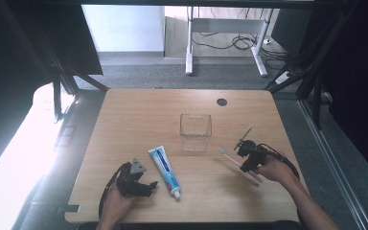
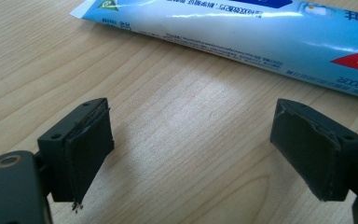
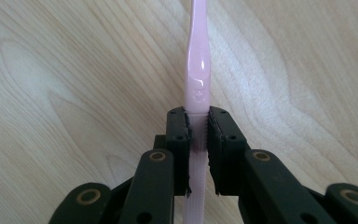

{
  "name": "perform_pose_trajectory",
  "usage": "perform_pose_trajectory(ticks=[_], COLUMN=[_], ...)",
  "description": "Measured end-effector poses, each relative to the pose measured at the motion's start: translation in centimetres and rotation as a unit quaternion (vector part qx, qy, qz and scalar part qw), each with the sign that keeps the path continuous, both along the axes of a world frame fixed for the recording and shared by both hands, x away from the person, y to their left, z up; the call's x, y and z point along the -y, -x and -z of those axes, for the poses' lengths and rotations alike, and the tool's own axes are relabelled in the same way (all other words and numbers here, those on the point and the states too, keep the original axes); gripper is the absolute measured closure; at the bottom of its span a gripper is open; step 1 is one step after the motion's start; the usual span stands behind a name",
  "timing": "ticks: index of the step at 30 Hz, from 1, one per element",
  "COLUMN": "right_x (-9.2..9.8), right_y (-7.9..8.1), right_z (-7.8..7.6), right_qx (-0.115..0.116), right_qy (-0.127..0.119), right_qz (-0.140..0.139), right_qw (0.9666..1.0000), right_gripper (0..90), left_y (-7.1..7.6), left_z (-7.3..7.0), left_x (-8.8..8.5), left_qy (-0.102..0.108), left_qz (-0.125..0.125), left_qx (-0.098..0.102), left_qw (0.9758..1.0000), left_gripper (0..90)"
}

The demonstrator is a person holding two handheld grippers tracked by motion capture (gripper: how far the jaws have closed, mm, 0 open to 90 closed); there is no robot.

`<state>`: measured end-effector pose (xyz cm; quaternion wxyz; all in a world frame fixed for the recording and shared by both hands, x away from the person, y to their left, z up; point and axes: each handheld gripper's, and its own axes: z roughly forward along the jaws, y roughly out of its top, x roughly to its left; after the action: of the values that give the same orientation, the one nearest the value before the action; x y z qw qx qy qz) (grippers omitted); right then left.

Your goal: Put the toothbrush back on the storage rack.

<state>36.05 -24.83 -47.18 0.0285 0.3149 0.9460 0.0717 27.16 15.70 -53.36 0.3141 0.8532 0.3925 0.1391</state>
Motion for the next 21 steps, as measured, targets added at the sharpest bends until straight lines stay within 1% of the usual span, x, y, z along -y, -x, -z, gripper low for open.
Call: perform_pose_trajectory(ticks=[2,4,5,6,7,8,11,12,13,14,17,18,21], right_x=[0.0,0.0,0.0,0.1,0.1,0.1,0.2,0.2,0.3,0.3,0.4,0.4,0.4], right_y=[0.0,0.1,0.1,0.1,0.1,0.2,0.2,0.2,0.3,0.3,0.4,0.4,0.4], right_z=[-0.1,-0.5,-0.7,-1.0,-1.0,-1.4,-1.9,-1.9,-2.3,-2.3,-3.1,-3.1,-3.9], right_qx=[0.002,0.01,0.013,0.019,0.019,0.026,0.036,0.036,0.043,0.043,0.055,0.055,0.069], right_qy=[-0.003,-0.015,-0.017,-0.024,-0.024,-0.03,-0.044,-0.044,-0.054,-0.054,-0.072,-0.072,-0.089], right_qz=[0.002,0.004,0.003,0.005,0.005,0.006,0.007,0.007,0.009,0.009,0.012,0.012,0.013], right_qw=[1.0,0.9998,0.9998,0.9995,0.9995,0.9992,0.9983,0.9983,0.9976,0.9976,0.9958,0.9958,0.9935], right_gripper=[79.8,79.8,79.8,79.8,79.8,79.8,79.9,79.9,79.8,79.8,79.8,79.8,79.8], left_y=[0.0,0.0,0.0,0.0,0.0,0.0,0.0,0.1,0.1,0.1,0.1,0.1,0.1], left_z=[0.0,0.0,0.0,0.0,-0.1,-0.1,-0.1,-0.1,-0.1,-0.1,-0.1,-0.1,-0.1], left_x=[0.0,0.0,-0.1,-0.1,-0.1,-0.1,-0.1,0.0,0.0,0.0,0.0,0.0,0.0], left_qy=[0.002,0.002,0.002,0.003,0.003,0.002,0.001,0.001,0.001,0.001,0.001,0.001,0.001], left_qz=[0.001,0.001,0.001,0.0,0.0,0.0,0.0,0.0,0.001,0.001,0.002,0.002,0.002], left_qx=[0.001,0.003,0.004,0.005,0.005,0.006,0.005,0.005,0.005,0.006,0.005,0.005,0.005], left_qw=[1.0,1.0,1.0,1.0,1.0,1.0,1.0,1.0,1.0,1.0,1.0,1.0,1.0], left_gripper=[13.0,13.0,13.0,13.0,13.0,13.0,13.0,13.0,13.0,13.0,13.0,13.0,13.0])
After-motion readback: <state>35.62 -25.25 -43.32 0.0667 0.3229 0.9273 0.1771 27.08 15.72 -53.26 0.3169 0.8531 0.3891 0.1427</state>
